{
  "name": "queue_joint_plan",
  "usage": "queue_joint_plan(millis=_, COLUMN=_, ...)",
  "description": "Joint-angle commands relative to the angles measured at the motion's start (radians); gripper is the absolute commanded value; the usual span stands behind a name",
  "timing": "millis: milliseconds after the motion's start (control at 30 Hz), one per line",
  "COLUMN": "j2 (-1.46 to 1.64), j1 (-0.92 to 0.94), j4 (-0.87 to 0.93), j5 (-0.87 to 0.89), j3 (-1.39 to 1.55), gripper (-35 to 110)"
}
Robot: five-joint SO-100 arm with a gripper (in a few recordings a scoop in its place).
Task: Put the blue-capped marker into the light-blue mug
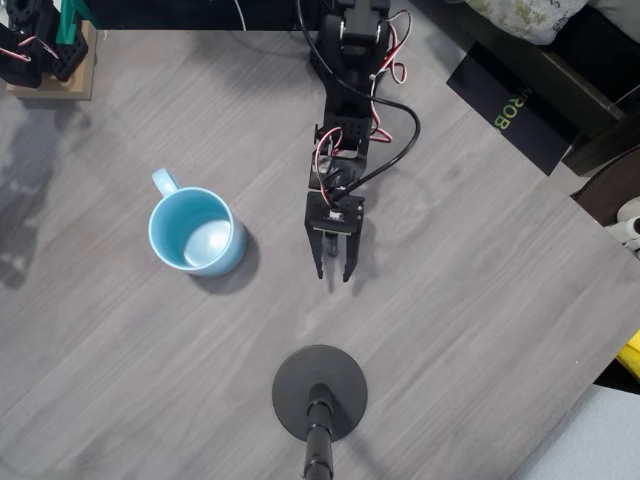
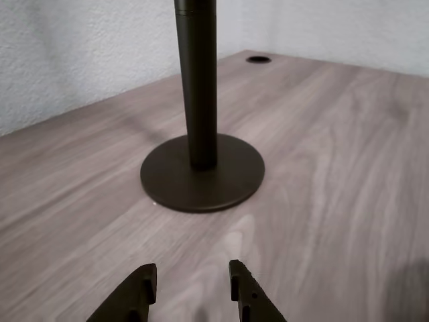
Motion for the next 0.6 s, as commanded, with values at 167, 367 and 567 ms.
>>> queue_joint_plan(millis=167, j2=0.015, j1=-0.008, j4=0.031, j5=0.012, j3=-0.087, gripper=17)
queue_joint_plan(millis=367, j2=0.025, j1=-0.015, j4=0.057, j5=0.012, j3=-0.114, gripper=17)
queue_joint_plan(millis=567, j2=0.031, j1=-0.020, j4=0.060, j5=0.012, j3=-0.103, gripper=17)
